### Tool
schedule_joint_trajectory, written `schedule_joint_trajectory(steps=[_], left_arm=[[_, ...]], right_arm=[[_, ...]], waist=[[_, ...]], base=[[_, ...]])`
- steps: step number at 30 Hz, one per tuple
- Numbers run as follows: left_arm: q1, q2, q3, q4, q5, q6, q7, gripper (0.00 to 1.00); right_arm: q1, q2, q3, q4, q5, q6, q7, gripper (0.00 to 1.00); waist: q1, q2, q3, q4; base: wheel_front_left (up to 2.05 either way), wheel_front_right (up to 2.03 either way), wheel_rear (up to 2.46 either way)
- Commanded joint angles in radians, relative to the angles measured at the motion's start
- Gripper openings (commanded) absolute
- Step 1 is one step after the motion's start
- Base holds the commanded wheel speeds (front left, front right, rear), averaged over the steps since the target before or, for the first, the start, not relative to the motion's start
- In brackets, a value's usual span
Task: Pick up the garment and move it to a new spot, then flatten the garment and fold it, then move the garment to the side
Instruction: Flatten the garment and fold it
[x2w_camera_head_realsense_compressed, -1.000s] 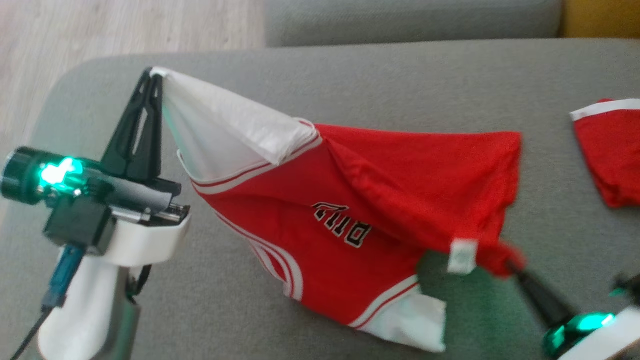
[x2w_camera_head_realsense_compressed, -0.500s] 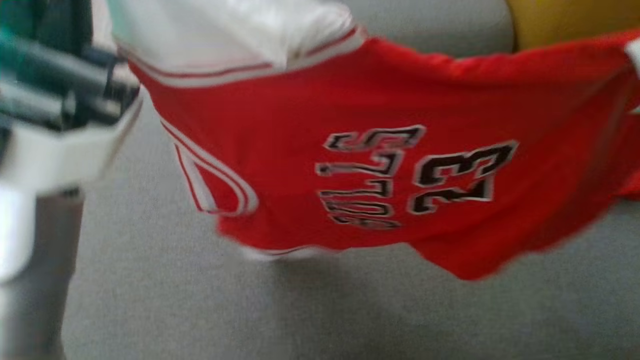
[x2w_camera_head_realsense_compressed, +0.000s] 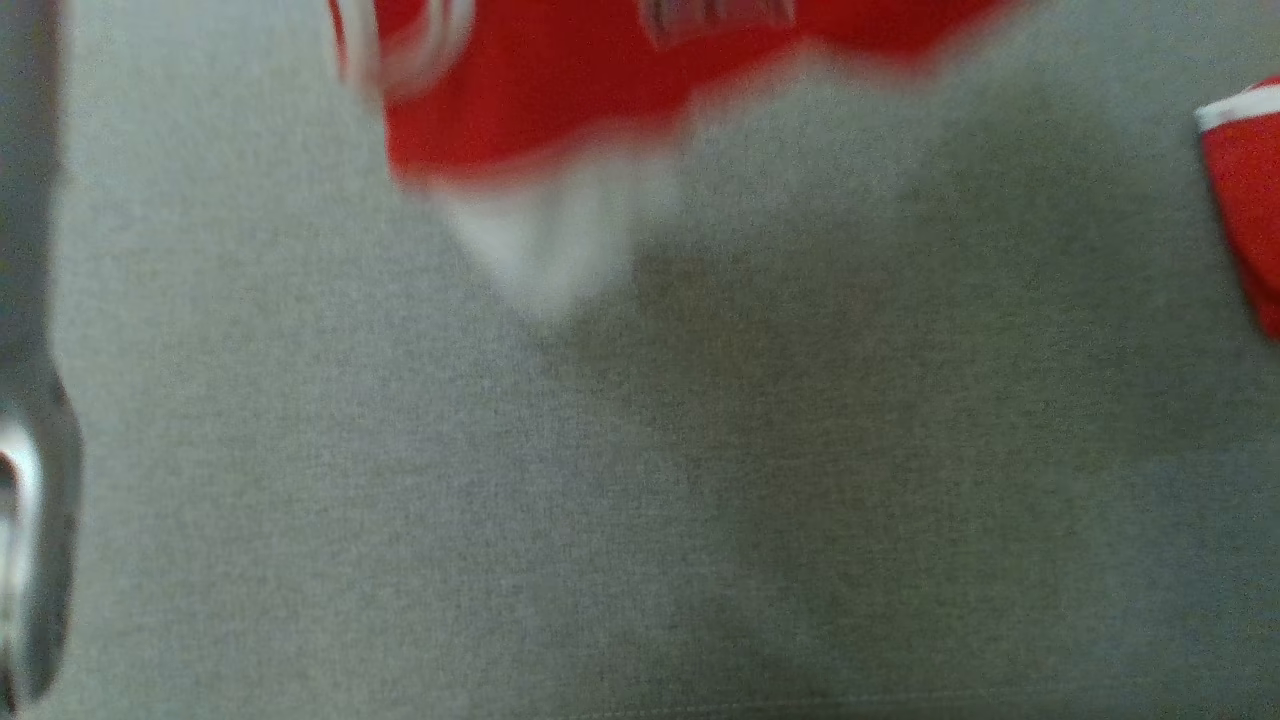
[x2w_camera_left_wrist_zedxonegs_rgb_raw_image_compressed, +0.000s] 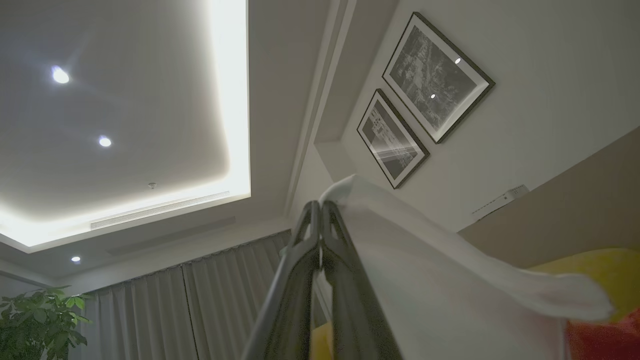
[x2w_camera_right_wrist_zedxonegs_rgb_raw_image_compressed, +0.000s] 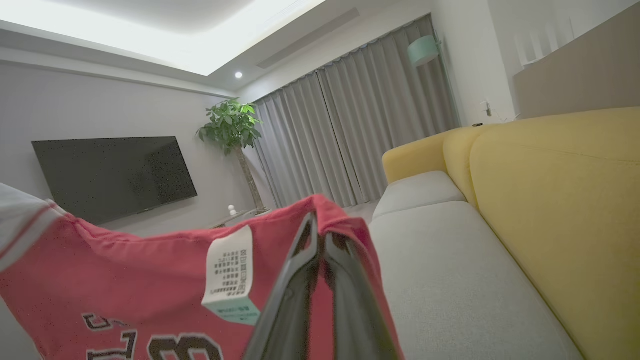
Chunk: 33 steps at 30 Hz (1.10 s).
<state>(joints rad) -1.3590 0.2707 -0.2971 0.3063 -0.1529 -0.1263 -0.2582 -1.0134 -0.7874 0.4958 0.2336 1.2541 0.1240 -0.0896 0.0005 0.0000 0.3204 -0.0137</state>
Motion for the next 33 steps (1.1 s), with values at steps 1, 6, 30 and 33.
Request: schedule_joint_trajectory(steps=[1,6,30,33], left_arm=[[-0.051,0.043,0.038,-0.032,0.01,0.005,-0.003,0.0],[-0.003,0.06,0.029,-0.083,-0.008,-0.002,-0.003,0.0],[1.277,0.308,-0.174,-0.438,-0.21,0.002,-0.004,0.0],[1.336,0.331,-0.191,-0.496,-0.255,0.0,0.001,0.0]], right_arm=[[-0.012,-0.017,-0.001,-0.015,-0.007,0.007,-0.008,0.0],[-0.037,-0.058,0.06,-0.009,0.012,0.007,0.0,0.0],[0.858,-0.289,0.295,-0.211,0.445,0.007,-0.058,0.0],[0.918,-0.316,0.286,-0.263,0.467,0.007,-0.073,0.0]], waist=[[-0.0005,0.0,0.05,0.009],[-0.0005,0.0,0.088,0.028],[-0.0005,0.0,-0.101,0.052],[-0.0005,0.0,-0.12,0.05]], base=[[0.0,0.0,0.0],[0.0,0.0,0.0],[0.0,0.0,0.0],[0.0,0.0,0.0]])
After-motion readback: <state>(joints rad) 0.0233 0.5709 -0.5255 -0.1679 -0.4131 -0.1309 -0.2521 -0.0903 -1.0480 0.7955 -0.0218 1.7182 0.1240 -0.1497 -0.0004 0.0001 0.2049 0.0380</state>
